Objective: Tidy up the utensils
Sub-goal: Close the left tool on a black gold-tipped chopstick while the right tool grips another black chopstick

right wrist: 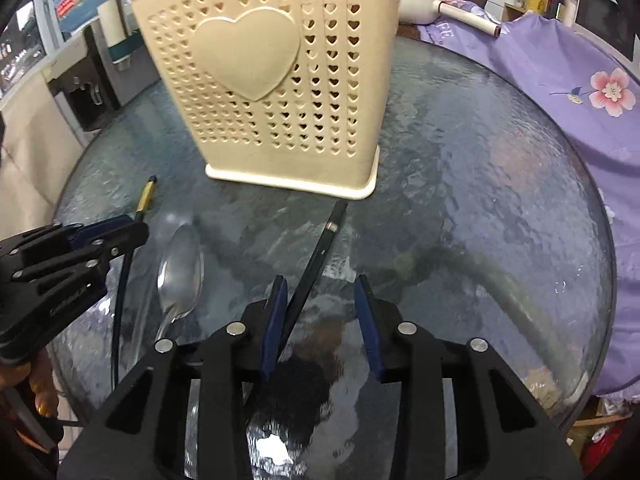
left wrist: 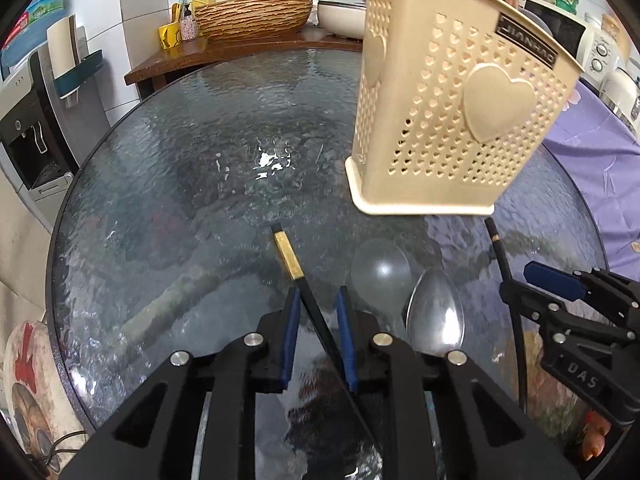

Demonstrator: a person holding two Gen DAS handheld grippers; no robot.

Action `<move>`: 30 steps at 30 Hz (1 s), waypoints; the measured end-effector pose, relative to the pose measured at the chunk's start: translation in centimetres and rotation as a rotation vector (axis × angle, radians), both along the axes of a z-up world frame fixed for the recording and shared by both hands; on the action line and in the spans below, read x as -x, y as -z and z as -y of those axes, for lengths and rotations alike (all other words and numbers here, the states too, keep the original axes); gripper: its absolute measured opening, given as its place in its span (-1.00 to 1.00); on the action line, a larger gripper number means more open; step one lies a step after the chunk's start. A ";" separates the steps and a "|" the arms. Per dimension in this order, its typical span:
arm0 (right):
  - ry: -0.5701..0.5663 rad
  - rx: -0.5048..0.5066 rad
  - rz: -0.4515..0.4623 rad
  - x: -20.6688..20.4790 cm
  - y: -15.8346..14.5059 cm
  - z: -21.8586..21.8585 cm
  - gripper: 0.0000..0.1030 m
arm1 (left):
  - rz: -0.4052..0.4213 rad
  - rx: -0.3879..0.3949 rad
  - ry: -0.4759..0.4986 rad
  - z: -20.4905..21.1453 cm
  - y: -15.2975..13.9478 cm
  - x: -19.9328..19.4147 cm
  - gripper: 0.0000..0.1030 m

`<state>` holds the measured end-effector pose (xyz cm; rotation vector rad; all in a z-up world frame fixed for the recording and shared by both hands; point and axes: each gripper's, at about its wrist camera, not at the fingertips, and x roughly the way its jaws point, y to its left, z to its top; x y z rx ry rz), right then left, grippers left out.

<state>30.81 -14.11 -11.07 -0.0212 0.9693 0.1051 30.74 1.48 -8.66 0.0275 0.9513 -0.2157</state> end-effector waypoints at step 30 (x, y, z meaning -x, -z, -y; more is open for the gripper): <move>0.013 -0.014 -0.002 -5.1 -0.6 0.8 -0.84 | 0.003 -0.003 -0.016 1.2 0.0 -2.9 -0.84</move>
